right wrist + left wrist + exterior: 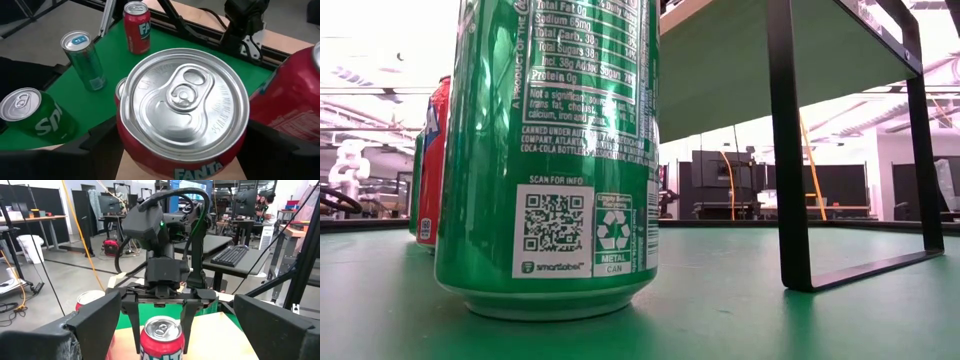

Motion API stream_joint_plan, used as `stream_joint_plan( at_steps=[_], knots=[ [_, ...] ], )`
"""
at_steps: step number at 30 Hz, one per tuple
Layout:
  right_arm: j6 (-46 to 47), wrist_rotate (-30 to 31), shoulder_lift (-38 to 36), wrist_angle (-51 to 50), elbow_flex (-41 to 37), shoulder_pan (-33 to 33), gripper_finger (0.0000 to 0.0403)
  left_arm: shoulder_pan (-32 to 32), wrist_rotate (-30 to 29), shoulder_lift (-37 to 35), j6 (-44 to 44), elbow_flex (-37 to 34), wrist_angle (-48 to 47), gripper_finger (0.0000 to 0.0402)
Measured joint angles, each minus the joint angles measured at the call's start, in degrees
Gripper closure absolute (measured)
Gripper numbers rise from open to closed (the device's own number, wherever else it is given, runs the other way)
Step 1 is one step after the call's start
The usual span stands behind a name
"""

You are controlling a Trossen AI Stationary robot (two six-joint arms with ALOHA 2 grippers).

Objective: Place canned beverage on shelf
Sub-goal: Put the red soda can on the shelf

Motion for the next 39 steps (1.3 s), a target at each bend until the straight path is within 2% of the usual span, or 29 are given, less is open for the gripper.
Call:
stream_joint_plan(
  at_steps=[29, 33, 39],
  knots=[
    [1.06, 0.56, 1.68, 2.4, -0.02, -0.01, 0.0099, -0.02, -0.02, 0.04, -0.12, -0.04, -1.33, 0.0017],
    [1.35, 3.18, 1.74, 2.85, 0.0, -0.01, 0.0099, -0.02, -0.02, 0.04, -0.11, -0.04, -1.33, 0.0017],
    [1.45, 3.28, 1.82, 2.71, 0.0, -0.03, 0.0099, -0.02, -0.02, 0.04, -0.1, -0.04, -1.52, 0.0017]
  ],
)
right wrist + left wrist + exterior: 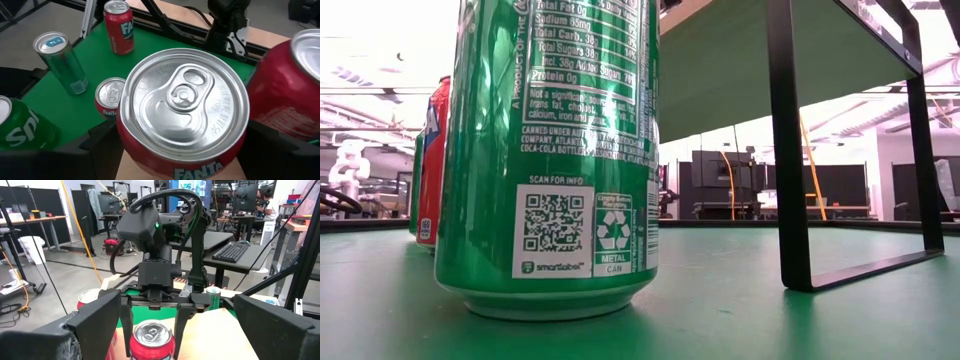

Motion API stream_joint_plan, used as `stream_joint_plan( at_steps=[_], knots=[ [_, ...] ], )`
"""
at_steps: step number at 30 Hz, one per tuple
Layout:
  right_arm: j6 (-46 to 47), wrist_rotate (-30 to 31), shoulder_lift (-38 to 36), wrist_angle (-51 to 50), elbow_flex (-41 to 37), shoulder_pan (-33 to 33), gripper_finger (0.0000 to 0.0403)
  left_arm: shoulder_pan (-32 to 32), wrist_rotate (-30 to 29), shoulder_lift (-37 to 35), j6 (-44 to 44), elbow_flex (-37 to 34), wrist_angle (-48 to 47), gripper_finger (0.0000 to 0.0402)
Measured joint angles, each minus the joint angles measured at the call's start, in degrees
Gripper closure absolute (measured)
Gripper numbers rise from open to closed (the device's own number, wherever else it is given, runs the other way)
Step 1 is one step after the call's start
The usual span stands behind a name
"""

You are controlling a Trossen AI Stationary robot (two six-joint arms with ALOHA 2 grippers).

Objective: Place canned beverage on shelf
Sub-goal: Put the red soda can on the shelf

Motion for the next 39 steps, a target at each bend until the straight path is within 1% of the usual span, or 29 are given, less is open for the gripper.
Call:
stream_joint_plan(
  at_steps=[8, 27, 39],
  knots=[
    [0.0, -0.14, 0.0, -0.04, 0.0, 0.0, 0.0097, 0.0, 0.0, 0.02, -1.4, 0.0, -1.48, 0.0017],
    [0.55, -0.01, 0.04, 1.65, 0.0, 0.0, 0.0065, 0.0, 0.0, 0.01, -1.41, 0.0, -1.43, 0.0017],
    [0.57, -0.01, 0.04, 2.73, 0.0, 0.0, 0.0064, 0.0, 0.0, 0.0, -1.38, 0.0, -1.43, 0.0017]
  ],
)
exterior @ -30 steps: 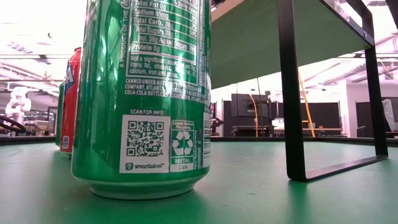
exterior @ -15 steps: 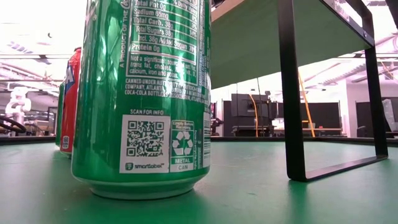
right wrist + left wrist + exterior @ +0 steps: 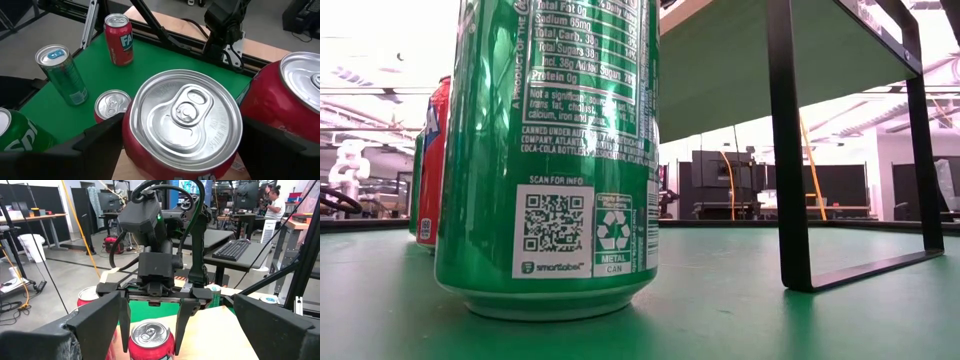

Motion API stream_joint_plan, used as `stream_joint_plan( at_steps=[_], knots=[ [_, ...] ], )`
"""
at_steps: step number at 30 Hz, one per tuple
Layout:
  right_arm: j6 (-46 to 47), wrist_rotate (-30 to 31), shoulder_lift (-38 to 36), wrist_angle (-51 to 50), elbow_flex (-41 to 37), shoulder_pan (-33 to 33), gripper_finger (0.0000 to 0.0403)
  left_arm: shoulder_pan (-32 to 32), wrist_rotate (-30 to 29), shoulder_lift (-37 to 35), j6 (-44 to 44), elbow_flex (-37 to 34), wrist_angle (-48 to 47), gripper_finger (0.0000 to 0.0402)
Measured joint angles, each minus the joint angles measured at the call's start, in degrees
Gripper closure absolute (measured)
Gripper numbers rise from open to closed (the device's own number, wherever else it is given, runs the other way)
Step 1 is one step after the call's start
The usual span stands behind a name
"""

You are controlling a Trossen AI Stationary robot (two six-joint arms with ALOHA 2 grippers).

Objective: Place canned beverage on shelf
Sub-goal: Put the red soda can on the shelf, then put the red soda can on the shelf aligned with the other red soda can

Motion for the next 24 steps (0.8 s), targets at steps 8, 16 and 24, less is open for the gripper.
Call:
stream_joint_plan(
  at_steps=[8, 16, 24],
  knots=[
    [-0.08, 0.11, -0.84, -0.61, 0.0, 0.0, 0.0064, 0.0, 0.0, 0.02, -0.05, 0.0, -0.83, 0.0017],
    [0.31, 5.08, -6.79, -5.52, 0.0, 0.93, 0.0064, 0.0, 0.0, 0.58, -0.05, 0.0, -0.9, 0.0017],
    [3.39, 7.97, -12.76, -11.02, 0.0, 5.92, 0.0064, 0.0, -0.02, 3.01, -1.21, 0.0, -1.01, 0.0017]
  ],
)
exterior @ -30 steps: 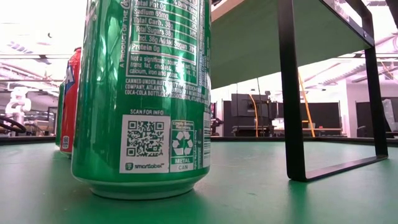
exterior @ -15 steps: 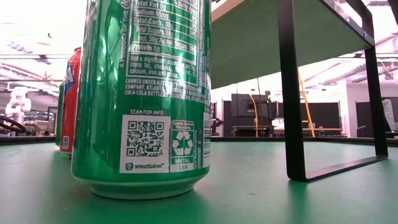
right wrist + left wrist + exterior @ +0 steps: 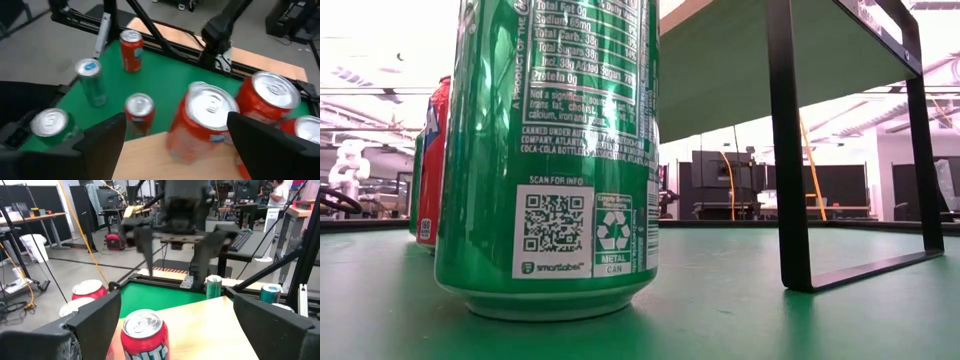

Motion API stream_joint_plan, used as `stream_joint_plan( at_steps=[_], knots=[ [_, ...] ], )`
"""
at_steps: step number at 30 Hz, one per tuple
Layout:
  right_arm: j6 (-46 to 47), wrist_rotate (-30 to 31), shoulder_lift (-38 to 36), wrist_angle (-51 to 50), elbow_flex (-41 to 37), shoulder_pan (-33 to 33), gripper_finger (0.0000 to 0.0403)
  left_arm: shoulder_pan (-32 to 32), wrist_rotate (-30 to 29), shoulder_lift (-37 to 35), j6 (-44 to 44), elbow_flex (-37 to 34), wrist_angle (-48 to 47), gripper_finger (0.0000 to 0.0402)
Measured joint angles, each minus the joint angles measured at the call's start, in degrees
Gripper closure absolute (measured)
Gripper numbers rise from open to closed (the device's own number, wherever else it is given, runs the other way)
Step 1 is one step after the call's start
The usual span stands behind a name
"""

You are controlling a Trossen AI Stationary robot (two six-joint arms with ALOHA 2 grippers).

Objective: Place canned beverage on shelf
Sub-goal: Put the red soda can on the shelf aligned with the other red soda can

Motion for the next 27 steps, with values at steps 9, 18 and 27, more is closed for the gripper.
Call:
stream_joint_plan(
  at_steps=[9, 18, 27],
  knots=[
    [4.53, 8.58, -1.04, -9.08, -0.04, 9.58, 0.0064, -1.48, -0.01, 2.64, -4.95, 0.0, 0.12, 0.0017],
    [13.06, 27.27, -0.73, -10.0, -0.29, 23.89, 0.0066, -5.35, 0.03, 8.11, -14.79, 0.0, -6.43, 0.0017],
    [16.99, 35.28, -0.95, 4.42, -11.35, 30.49, 0.0067, -5.51, 7.51, 12.62, -24.39, 0.0, -9.96, 0.0018]
  ],
)
